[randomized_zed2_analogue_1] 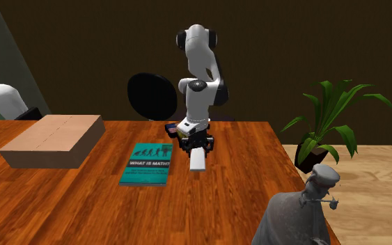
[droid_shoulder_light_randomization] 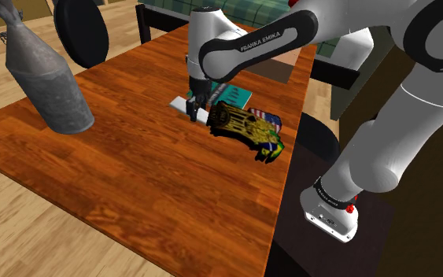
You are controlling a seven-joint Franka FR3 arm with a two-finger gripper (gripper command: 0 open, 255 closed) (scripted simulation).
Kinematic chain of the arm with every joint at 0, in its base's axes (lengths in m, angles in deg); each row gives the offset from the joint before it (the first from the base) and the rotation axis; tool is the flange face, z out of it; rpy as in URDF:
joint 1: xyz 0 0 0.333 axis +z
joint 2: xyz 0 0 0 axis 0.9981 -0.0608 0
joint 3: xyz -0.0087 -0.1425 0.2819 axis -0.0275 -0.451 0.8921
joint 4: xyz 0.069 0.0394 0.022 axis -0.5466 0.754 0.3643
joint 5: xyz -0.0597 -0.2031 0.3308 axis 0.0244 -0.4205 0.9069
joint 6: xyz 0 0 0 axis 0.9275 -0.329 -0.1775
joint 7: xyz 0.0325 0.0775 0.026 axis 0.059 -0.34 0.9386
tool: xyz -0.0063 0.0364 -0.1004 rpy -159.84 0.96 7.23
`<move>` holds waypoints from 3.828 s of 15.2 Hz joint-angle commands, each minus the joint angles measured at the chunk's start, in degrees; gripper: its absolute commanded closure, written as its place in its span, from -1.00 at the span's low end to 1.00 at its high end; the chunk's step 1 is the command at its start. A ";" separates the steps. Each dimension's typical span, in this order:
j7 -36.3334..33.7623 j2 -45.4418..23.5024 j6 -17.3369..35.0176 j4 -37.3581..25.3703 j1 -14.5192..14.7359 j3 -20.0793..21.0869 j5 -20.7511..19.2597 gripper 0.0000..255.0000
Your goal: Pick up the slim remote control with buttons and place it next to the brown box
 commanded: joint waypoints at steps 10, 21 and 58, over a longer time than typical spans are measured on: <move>0.40 3.35 -8.15 -4.94 -0.10 -0.03 0.61 1.00; 0.56 5.19 -16.39 -11.37 -0.16 -0.09 0.88 1.00; 46.37 21.11 -18.53 2.05 -19.05 -29.63 -5.24 1.00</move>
